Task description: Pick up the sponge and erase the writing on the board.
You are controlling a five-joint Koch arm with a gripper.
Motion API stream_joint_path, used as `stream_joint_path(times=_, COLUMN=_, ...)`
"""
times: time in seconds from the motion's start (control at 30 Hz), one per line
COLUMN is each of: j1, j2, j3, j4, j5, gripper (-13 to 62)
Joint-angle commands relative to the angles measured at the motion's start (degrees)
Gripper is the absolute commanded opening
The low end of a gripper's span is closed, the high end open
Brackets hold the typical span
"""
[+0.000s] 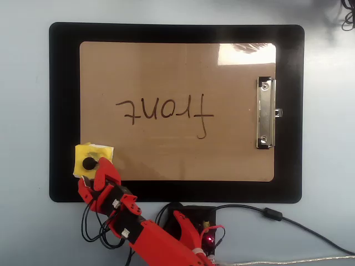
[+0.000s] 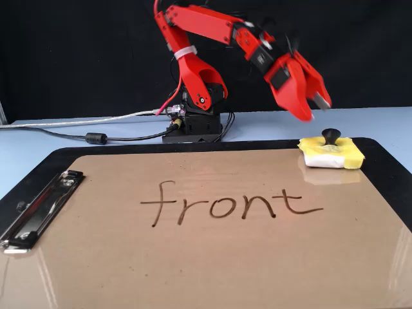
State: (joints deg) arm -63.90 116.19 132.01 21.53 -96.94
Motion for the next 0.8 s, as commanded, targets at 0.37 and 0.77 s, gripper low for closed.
stream_joint_path(times=0.37, j1=-0.79, j2=-14.24, j3=5.36, j4=-28.92, j5=3.43, gripper=33.6)
stream_joint_path(times=0.77, j1=-0.26, j2=-20.04, j3=7.38, j4=-35.42, j5=3.78, gripper=23.8)
